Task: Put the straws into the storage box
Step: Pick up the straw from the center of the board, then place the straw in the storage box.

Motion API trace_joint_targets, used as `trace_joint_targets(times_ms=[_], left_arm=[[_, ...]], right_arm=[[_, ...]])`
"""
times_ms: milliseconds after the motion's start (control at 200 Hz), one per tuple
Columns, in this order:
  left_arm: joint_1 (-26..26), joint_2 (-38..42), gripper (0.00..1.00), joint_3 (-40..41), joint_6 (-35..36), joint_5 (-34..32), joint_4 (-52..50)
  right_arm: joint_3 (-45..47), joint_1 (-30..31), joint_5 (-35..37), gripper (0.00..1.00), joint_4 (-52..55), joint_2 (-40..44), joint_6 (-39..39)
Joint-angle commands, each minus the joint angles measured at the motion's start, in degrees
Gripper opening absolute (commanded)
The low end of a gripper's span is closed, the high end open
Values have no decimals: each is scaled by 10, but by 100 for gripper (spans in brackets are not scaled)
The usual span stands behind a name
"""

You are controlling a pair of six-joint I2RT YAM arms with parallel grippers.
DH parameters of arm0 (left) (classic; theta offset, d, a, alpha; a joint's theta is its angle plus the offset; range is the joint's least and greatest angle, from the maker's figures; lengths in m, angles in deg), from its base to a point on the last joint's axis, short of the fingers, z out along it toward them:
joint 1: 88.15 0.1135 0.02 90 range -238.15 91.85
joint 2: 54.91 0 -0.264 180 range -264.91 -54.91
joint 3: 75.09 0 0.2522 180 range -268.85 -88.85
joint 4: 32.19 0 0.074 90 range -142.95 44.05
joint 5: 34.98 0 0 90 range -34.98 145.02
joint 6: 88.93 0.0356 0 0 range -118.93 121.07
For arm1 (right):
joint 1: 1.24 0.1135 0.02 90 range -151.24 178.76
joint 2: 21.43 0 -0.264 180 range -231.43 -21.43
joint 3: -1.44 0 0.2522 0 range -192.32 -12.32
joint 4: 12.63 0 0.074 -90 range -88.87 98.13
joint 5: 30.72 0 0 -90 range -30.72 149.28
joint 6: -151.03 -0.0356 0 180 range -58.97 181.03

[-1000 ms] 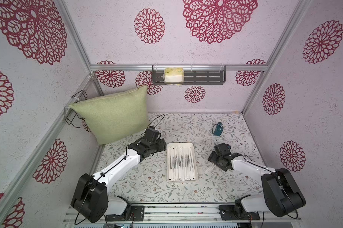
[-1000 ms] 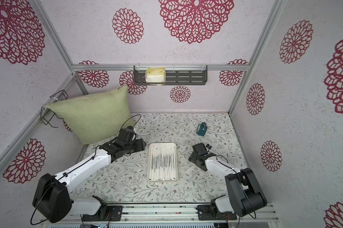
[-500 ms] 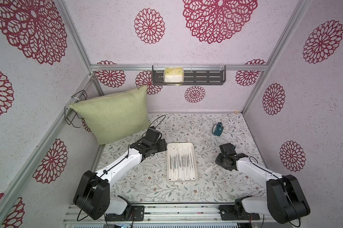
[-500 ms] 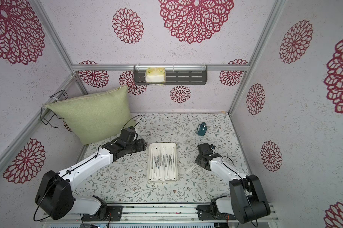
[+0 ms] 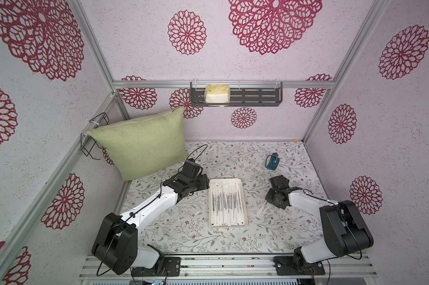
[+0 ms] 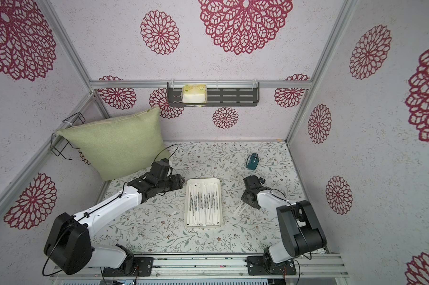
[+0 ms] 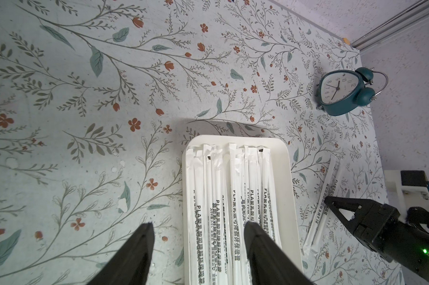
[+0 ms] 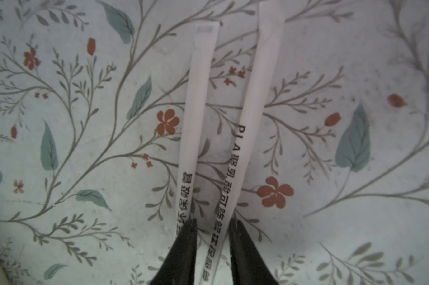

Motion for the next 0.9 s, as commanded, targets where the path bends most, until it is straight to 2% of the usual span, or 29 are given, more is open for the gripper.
trace_joint_targets(times_ms=[0,110,280,495,580,690,805,896], left_arm=[[-4,4,65,10,9,-3,8],[-4,6,65,11,9,-5,8],[-2,16,65,23,12,-17,4],[13,46,65,51,2,-15,-4],[16,58,65,59,-5,-19,-11],[20,73,65,68,-19,-25,-22],[20,80,65,76,-31,-20,-23],[20,82,65,79,-40,-15,-25]], right_arm=[[-7,10,10,32,3,-14,18],[-3,11,18,27,14,-8,28],[5,10,40,15,52,32,69],[-30,24,18,10,115,97,114],[-66,63,-3,10,133,114,107],[-123,155,-41,10,107,111,98],[-167,237,-72,9,34,70,87],[-174,260,-78,9,3,31,77]])
